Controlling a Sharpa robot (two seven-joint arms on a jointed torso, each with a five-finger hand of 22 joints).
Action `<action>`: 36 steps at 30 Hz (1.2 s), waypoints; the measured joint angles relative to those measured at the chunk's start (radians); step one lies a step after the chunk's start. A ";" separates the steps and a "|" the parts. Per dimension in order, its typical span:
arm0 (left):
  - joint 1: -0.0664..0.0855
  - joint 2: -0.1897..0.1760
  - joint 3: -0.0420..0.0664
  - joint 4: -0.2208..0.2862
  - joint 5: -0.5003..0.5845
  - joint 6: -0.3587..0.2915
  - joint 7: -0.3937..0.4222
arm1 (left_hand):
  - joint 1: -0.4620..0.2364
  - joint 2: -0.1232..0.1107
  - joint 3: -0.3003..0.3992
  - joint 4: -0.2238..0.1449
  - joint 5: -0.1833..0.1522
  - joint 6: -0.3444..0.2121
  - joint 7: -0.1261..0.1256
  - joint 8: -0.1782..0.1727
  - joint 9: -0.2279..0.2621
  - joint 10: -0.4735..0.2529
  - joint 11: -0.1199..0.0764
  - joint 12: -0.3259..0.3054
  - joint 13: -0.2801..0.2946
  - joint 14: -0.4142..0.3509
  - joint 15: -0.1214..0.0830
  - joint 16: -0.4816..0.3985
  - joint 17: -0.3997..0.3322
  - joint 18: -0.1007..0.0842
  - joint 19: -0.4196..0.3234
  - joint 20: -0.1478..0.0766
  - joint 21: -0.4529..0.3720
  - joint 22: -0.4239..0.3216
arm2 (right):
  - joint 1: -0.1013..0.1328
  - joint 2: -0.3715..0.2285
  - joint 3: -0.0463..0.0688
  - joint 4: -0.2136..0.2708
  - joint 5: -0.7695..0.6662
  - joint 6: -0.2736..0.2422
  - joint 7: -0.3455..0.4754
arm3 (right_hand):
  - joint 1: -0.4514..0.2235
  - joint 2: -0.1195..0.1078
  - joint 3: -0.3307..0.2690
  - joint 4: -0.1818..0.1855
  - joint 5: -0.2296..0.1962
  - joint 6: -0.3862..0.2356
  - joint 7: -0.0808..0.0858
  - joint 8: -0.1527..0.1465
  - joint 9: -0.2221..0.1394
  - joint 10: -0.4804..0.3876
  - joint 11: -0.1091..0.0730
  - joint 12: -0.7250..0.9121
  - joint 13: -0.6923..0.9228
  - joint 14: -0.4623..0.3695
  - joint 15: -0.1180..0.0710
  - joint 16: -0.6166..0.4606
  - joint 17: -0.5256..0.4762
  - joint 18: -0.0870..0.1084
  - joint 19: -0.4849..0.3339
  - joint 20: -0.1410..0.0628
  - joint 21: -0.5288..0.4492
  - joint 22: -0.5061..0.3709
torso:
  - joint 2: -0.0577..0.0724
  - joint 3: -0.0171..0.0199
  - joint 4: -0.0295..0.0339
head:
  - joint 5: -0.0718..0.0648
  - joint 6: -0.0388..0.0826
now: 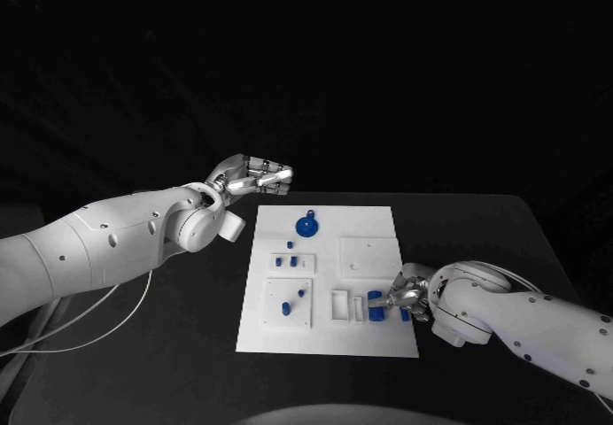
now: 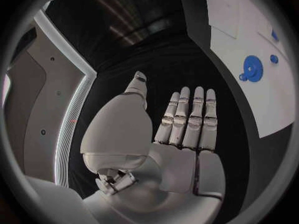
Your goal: Assemble the parts on the task board
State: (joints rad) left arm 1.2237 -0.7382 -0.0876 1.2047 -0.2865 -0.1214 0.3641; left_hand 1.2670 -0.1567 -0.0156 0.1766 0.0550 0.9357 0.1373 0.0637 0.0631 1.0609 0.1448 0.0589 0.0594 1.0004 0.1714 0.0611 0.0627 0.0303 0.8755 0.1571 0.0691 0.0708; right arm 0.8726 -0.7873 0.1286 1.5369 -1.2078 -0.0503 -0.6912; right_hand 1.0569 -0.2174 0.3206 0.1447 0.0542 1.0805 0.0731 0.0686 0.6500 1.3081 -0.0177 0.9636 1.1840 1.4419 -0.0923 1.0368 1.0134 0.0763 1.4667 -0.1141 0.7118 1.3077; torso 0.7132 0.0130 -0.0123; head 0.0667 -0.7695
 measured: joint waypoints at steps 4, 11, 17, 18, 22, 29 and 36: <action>0.000 0.001 0.000 0.001 0.000 0.007 0.001 | -0.008 -0.008 -0.005 0.033 0.000 -0.009 0.001 0.000 0.000 -0.005 0.005 0.000 0.000 0.000 0.000 0.000 0.000 0.000 0.000 0.000 0.000 0.000 | 0.001 0.023 -0.011 -0.019 -0.017 -0.010 0.001 | 0.000 0.000 0.000 0.000 0.000 -0.002 0.002 0.000 0.228 0.000 0.000 0.000 -0.001 0.000 0.000 -0.005 0.002 0.000 0.000 0.000 0.000 0.000 | 0.000 -0.0003 0.0000 | 0.002 -0.003; 0.000 0.002 0.000 0.001 0.000 0.020 0.001 | -0.003 -0.013 -0.007 0.052 0.000 -0.011 0.003 0.000 0.000 -0.005 0.005 0.000 0.000 0.000 0.000 0.000 0.000 0.000 0.000 0.000 0.000 0.000 | 0.004 0.052 -0.020 -0.031 -0.042 -0.020 0.001 | 0.016 0.000 0.037 -0.037 0.000 0.010 0.002 0.001 0.259 -0.002 -0.002 0.000 -0.001 0.002 0.002 -0.005 0.009 -0.002 0.000 0.000 -0.003 0.000 | 0.000 -0.0003 0.0000 | 0.002 -0.007; 0.000 0.002 0.000 0.001 0.000 0.028 0.001 | -0.003 -0.013 -0.008 0.053 0.000 -0.013 0.005 0.000 0.000 -0.005 0.005 0.000 0.000 0.000 0.000 0.000 0.000 0.000 0.000 0.000 0.000 0.000 | 0.009 0.061 -0.031 -0.032 -0.067 -0.016 0.001 | 0.037 0.011 0.036 -0.108 0.006 0.019 0.000 0.002 0.269 -0.002 -0.002 0.000 -0.001 0.002 0.002 -0.009 0.018 -0.007 0.000 0.000 -0.003 0.000 | 0.000 -0.0010 -0.0002 | 0.003 -0.009; 0.000 0.002 0.000 0.001 0.000 0.029 0.001 | -0.003 -0.013 -0.008 0.053 0.000 -0.013 0.005 0.000 0.000 -0.005 0.005 0.000 0.000 0.000 0.000 0.000 0.000 0.000 0.000 0.000 0.000 0.000 | 0.010 0.062 -0.032 -0.031 -0.071 -0.016 0.001 | 0.043 0.014 0.022 -0.127 0.030 0.021 0.002 0.003 0.269 -0.002 -0.002 0.000 -0.001 0.002 0.002 -0.009 0.021 -0.008 0.000 0.000 -0.003 0.000 | 0.000 -0.0010 -0.0005 | 0.004 -0.009; 0.000 0.002 0.000 0.002 0.000 0.032 0.001 | -0.003 -0.013 -0.008 0.053 0.000 -0.013 0.005 0.000 0.000 -0.005 0.005 0.000 0.000 0.000 0.000 0.000 0.000 0.000 0.000 0.000 0.000 0.000 | 0.011 0.064 -0.035 -0.029 -0.086 -0.015 0.002 | 0.055 0.015 -0.013 -0.163 0.101 0.026 -0.001 0.003 0.278 -0.002 -0.002 0.000 -0.003 0.001 0.002 -0.009 0.030 -0.009 0.000 0.000 -0.003 0.000 | 0.000 -0.0003 -0.0012 | 0.004 -0.009; 0.000 0.002 0.000 0.002 0.001 0.034 0.000 | -0.003 -0.013 -0.007 0.052 0.000 -0.013 0.005 0.000 0.000 -0.005 0.005 0.000 0.000 0.000 0.000 0.000 0.000 0.000 0.000 0.000 0.000 0.000 | 0.010 0.064 -0.039 -0.024 -0.104 -0.023 0.003 | 0.060 0.010 -0.041 -0.191 0.320 0.044 0.000 0.003 0.278 -0.003 -0.003 0.000 -0.003 0.004 0.005 -0.009 0.040 -0.016 0.000 0.000 0.010 0.000 | 0.000 0.0009 -0.0012 | 0.003 -0.010; 0.000 0.002 0.000 0.001 0.001 0.036 -0.001 | -0.003 -0.013 0.001 0.044 0.000 -0.012 0.005 0.000 0.000 -0.005 0.005 0.000 0.000 0.000 0.000 0.000 0.000 0.000 0.000 0.000 0.000 0.000 | 0.006 0.047 -0.043 0.001 -0.105 -0.052 0.004 | 0.030 0.039 -0.044 -0.193 0.503 0.064 -0.002 -0.017 0.278 -0.008 -0.006 0.000 -0.003 0.007 0.003 -0.009 0.048 -0.016 0.000 0.000 0.027 0.000 | 0.000 0.0010 -0.0018 | 0.001 -0.009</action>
State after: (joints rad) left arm 1.2236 -0.7365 -0.0877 1.2060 -0.2860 -0.0859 0.3632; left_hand 1.2643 -0.1698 -0.0150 0.2209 0.0550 0.9234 0.1425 0.0637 0.0632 1.0557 0.1500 0.0589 0.0594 1.0004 0.1714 0.0611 0.0630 0.0303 0.8756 0.1571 0.0692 0.0708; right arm 0.8787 -0.7400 0.0858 1.5378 -1.3129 -0.1019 -0.6871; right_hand 1.0869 -0.1780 0.2770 -0.0487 0.5575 1.1442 0.0714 0.0519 0.9279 1.3006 -0.0232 0.9634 1.1810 1.4491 -0.0896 1.0281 1.0610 0.0602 1.4666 -0.1141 0.7390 1.3075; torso 0.7132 0.0140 -0.0141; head 0.0680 -0.7784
